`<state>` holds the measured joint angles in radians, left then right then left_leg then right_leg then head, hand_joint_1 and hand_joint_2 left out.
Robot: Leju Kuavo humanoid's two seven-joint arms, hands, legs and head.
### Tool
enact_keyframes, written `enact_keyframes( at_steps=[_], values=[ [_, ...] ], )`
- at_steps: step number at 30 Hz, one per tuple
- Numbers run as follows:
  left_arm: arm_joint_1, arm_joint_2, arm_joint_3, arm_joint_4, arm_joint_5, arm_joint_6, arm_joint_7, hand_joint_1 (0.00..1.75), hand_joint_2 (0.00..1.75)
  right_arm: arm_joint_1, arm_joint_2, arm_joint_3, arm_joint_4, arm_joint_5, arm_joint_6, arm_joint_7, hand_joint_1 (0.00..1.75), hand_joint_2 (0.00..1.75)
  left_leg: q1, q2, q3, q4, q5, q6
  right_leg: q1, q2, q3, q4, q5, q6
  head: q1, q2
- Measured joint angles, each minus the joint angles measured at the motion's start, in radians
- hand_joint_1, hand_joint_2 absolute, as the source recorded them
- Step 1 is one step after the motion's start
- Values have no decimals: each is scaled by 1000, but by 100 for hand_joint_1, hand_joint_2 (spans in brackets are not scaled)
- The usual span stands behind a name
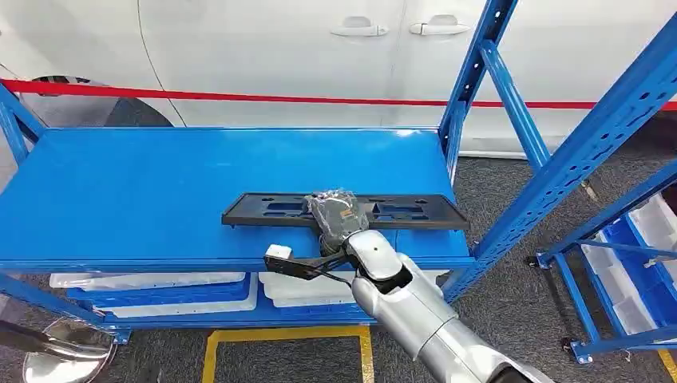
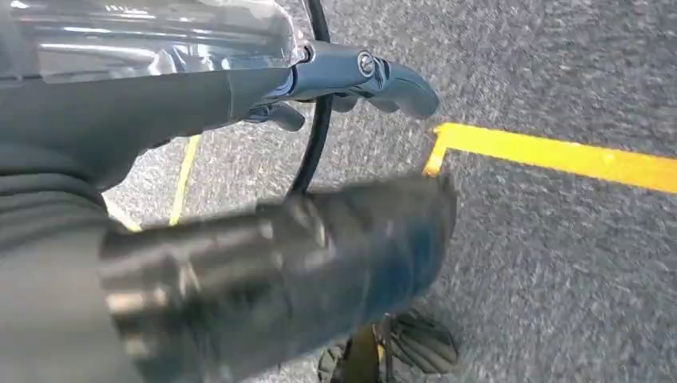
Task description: Take the parts from the cabinet and place them on the table.
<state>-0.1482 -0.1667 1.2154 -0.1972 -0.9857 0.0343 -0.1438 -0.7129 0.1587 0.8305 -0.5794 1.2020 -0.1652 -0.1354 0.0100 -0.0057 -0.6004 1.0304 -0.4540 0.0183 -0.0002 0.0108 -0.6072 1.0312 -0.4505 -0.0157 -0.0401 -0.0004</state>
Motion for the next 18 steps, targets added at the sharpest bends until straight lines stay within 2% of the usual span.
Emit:
enact_keyframes(
  at_steps=[15, 18],
  values=[
    [-7, 0, 0, 0, -3, -17, -14, 0, 175, 2, -22, 0, -59, 6, -3, 2, 175, 175, 0, 0, 0, 0, 0, 0, 0, 0, 0, 0, 0, 0, 0, 0],
    [-8, -1, -5, 0, -32, -11, -50, 0, 175, 11, -29, 0, -72, 13, -24, 10, 175, 175, 0, 0, 0, 0, 0, 0, 0, 0, 0, 0, 0, 0, 0, 0]
  ],
)
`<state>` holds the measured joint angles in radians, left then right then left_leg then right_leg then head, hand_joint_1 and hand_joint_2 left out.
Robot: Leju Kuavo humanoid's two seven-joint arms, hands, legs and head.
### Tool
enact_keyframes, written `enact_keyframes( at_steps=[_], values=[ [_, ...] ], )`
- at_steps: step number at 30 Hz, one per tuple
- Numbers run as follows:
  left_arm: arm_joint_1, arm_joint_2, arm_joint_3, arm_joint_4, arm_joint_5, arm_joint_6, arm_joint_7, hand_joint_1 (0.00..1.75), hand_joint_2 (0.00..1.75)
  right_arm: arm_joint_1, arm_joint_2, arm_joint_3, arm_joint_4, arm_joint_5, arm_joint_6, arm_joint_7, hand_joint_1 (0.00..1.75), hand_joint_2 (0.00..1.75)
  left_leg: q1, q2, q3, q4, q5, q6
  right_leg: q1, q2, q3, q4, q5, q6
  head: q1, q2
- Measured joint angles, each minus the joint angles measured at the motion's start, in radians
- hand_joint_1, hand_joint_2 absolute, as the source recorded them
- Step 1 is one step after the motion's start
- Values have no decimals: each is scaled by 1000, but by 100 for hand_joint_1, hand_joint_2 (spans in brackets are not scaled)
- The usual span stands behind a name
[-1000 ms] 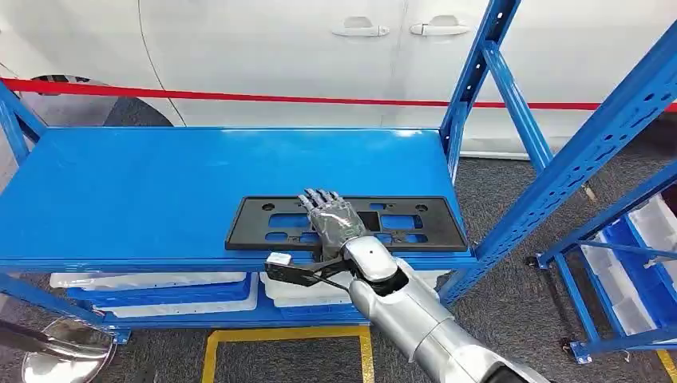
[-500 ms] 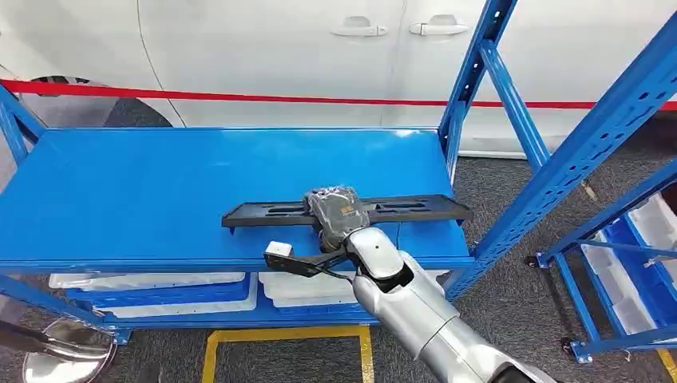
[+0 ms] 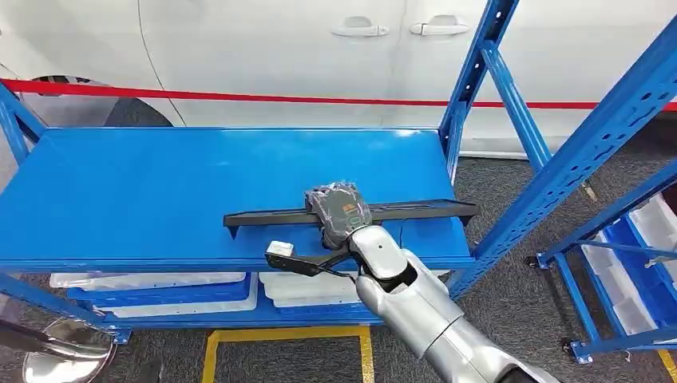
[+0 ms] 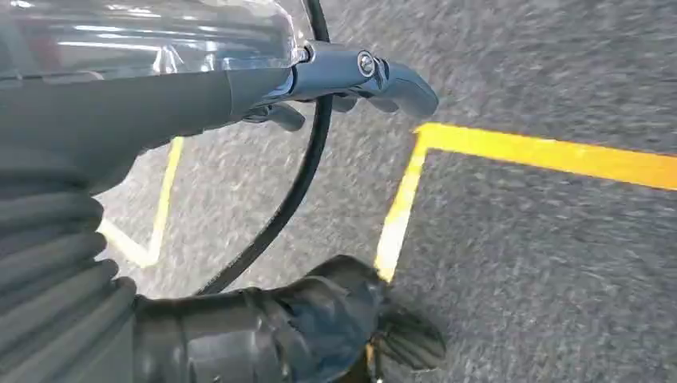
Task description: Take the parts from the cabinet and place them on the table.
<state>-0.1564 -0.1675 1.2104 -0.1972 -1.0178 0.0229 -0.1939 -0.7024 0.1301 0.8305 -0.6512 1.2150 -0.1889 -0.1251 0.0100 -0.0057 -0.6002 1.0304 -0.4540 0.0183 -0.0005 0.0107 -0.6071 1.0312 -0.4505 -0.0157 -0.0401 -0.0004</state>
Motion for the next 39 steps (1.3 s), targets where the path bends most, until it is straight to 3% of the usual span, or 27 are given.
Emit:
enact_keyframes(
  at_steps=[3, 15, 16, 17, 18, 24, 29, 39],
  values=[
    [-1, -4, -13, 0, -2, -61, -69, 0, 175, 26, -21, -1, -38, 31, -39, 16, 175, 175, 0, 0, 0, 0, 0, 0, 0, -1, 0, 0, 0, 0, 0, 0],
    [-2, -8, -19, 0, 16, -103, -86, 0, 175, 66, -59, -13, -129, 90, -81, 36, 175, 175, 0, 0, -1, 0, 0, 0, 0, 0, -1, 0, 0, 0, 0, 0],
    [-2, -8, -19, 0, 28, -115, -83, 0, 0, 71, -64, -21, -154, 106, -88, 39, 175, 175, 0, 0, -1, 0, 0, 0, 0, 0, -1, 0, 0, 0, 0, 0],
    [-2, -8, -17, 0, 37, -119, -80, 0, 0, 77, -71, -31, -197, 116, -91, 42, 175, 175, 0, 0, -1, 0, 0, 0, 0, 0, -1, 0, 0, 0, 0, 0],
    [-1, -8, -14, 0, 43, -122, -79, 0, 175, 82, -78, -40, -234, 121, -91, 44, 175, 175, 0, 0, -1, 0, 0, 0, 0, 1, -1, 0, 0, 0, 0, 0],
    [1, -8, -11, 0, 45, -108, -76, 0, 175, 127, -115, -106, -502, 82, -54, 1, 175, 175, 0, 0, -1, 0, -1, 1, 0, 0, -1, 0, 0, 1, 0, 0],
    [0, -7, -10, 0, 42, -100, -69, 0, 175, 151, -148, -108, -667, 77, -51, -14, 175, 175, 0, 0, -1, 0, -1, 1, 0, 0, -1, 0, 0, 1, 0, 0],
    [-11, -7, -10, 0, 30, -75, -71, 0, 175, 170, -196, -106, -861, 70, -56, -24, 175, 175, 0, 0, -1, 0, -1, 1, 0, 0, -1, 0, 0, 1, 0, 0]
  ],
)
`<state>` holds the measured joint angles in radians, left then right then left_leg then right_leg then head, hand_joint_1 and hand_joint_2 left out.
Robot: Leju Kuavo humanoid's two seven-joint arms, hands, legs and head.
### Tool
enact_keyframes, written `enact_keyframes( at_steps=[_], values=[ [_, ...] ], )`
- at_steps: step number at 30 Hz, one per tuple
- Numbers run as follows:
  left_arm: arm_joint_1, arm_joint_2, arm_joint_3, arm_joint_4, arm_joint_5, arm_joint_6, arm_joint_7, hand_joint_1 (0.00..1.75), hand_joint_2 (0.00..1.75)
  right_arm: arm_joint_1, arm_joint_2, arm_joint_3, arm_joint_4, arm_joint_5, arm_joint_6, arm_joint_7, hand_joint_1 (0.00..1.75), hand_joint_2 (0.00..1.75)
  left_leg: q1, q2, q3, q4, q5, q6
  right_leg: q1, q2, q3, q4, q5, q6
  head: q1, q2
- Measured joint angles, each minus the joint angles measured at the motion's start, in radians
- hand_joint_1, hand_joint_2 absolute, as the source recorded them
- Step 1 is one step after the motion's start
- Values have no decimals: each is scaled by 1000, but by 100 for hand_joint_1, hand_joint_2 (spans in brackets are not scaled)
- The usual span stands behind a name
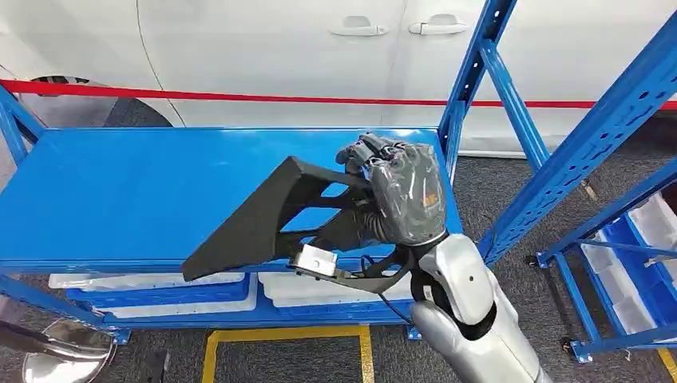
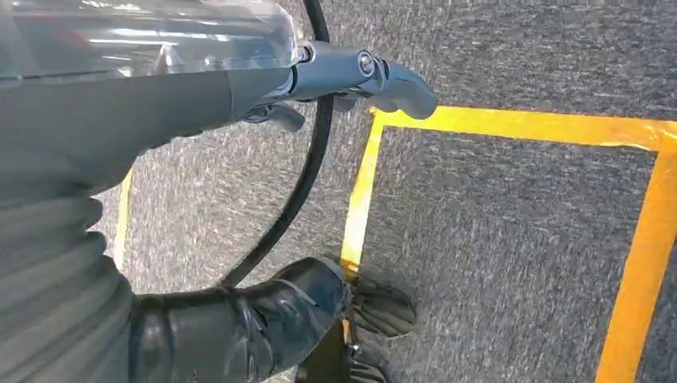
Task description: Take the parts from the cabinet and place them on the table.
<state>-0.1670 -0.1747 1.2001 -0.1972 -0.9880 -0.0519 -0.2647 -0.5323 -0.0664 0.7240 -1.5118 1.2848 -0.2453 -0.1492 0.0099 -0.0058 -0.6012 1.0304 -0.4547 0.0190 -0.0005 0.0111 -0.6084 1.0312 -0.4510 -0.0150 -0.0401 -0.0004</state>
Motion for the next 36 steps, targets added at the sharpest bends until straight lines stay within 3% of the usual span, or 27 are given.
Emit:
enact_keyframes(
  at_steps=[27, 36],
  values=[
    [-14, 0, -12, 0, -35, 29, -4, 0, 175, -4, -62, 48, -167, -8, -4, -10, 175, 175, 0, 0, 0, 0, 0, 0, 0, 0, 0, 0, 0, 0, 0, 0],
    [-18, -1, -19, 0, -18, 3, -26, 0, 175, -6, -75, 56, -169, -10, -7, -8, 175, 175, 0, 0, 0, 0, 0, 0, 0, 0, 0, 0, 0, 0, 0, 0]
  ],
)
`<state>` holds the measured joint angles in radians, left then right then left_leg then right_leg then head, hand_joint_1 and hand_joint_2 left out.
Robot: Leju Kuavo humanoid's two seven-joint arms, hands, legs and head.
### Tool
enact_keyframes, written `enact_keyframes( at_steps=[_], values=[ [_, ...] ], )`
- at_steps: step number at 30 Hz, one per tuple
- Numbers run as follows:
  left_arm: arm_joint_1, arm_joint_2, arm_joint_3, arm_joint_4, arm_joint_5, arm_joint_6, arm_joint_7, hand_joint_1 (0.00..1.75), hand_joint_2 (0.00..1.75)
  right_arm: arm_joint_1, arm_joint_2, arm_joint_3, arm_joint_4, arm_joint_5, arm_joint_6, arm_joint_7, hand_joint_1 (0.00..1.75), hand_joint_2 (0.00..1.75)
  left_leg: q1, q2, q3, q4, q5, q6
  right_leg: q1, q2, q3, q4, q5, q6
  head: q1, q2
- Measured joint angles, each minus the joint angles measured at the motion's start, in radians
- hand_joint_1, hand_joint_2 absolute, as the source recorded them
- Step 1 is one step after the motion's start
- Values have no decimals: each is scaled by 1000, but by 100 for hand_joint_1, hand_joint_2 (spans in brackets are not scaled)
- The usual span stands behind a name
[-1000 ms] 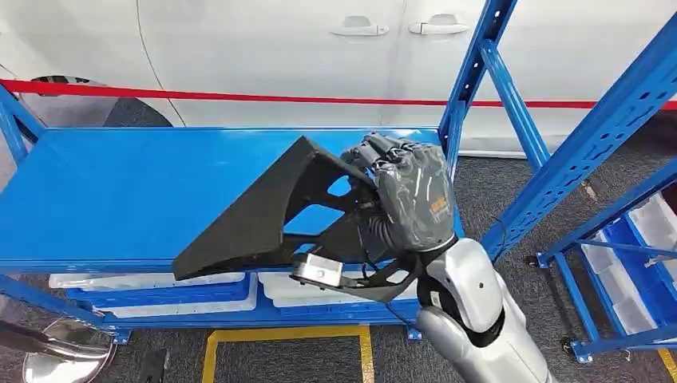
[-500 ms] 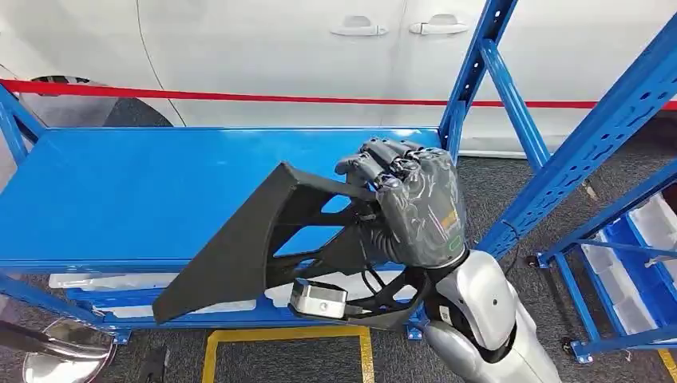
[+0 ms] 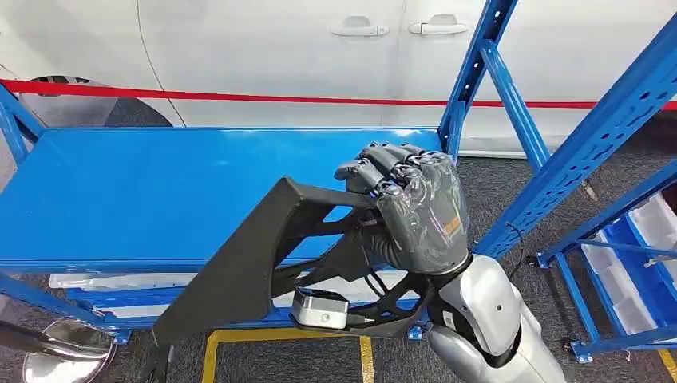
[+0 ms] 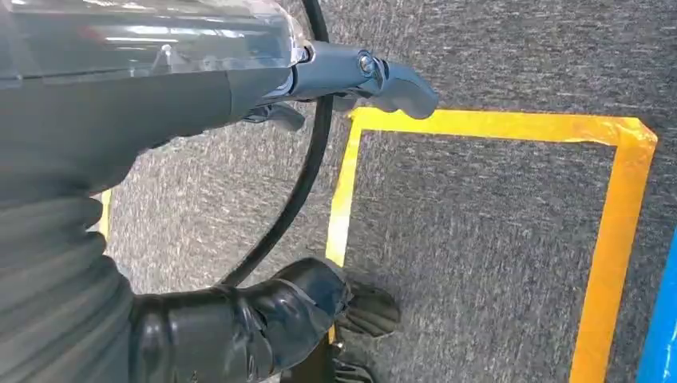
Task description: Take the parts from the cabinet and place them on the table.
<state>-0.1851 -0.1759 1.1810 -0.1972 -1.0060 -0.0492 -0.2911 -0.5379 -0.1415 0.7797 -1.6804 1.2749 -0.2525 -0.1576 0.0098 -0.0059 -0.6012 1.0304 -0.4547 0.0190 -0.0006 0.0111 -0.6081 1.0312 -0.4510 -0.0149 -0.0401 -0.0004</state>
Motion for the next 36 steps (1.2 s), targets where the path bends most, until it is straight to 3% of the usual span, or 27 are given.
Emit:
enact_keyframes(
  at_steps=[28, 36],
  values=[
    [-1, 0, -2, 0, -1, 16, -8, 0, 175, 11, -23, 1, -14, 18, -39, -6, 175, 175, 0, 0, 0, 0, 0, 0, 0, 0, 0, 0, 0, 0, 0, 0],
    [0, 0, -8, 0, -13, 27, -5, 0, 175, 24, -30, 1, -14, 23, -54, -3, 175, 175, -6, 0, 0, 1, -1, 2, -7, -1, 0, -1, 1, 4, 0, 0]
  ],
)
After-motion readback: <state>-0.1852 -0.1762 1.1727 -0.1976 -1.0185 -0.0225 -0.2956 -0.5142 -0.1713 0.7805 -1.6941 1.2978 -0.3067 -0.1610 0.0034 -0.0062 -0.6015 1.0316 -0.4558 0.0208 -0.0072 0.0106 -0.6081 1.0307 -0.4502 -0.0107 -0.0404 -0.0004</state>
